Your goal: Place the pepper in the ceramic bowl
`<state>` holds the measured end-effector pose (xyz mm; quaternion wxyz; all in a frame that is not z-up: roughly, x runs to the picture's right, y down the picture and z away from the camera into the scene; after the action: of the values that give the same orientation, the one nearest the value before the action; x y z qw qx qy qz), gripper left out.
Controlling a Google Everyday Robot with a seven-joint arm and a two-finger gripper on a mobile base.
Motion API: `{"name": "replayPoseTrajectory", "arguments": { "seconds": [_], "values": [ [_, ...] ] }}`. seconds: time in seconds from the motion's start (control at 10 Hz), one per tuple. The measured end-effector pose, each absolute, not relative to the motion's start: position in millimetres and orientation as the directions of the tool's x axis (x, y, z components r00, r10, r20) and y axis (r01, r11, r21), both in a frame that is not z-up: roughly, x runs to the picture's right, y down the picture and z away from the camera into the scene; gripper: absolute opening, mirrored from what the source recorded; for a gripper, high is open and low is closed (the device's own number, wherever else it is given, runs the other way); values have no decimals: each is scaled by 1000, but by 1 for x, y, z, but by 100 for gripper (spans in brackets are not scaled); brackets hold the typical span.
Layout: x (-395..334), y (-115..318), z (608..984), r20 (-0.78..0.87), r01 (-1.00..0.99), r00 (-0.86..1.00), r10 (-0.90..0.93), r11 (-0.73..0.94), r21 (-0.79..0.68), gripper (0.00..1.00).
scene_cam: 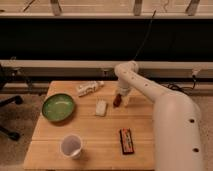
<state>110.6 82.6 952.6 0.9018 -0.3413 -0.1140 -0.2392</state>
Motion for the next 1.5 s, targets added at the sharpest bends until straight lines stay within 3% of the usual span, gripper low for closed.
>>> {"name": "replayPoseTrajectory", "arguments": {
  "seconds": [0.4,0.5,1.5],
  "values": [
    [99,87,946,396,551,834,-385,630,-548,5],
    [97,86,945,396,550,834,-383,635,-543,1],
    [72,49,909,400,581,812,-425,643,-498,0]
  ]
}}
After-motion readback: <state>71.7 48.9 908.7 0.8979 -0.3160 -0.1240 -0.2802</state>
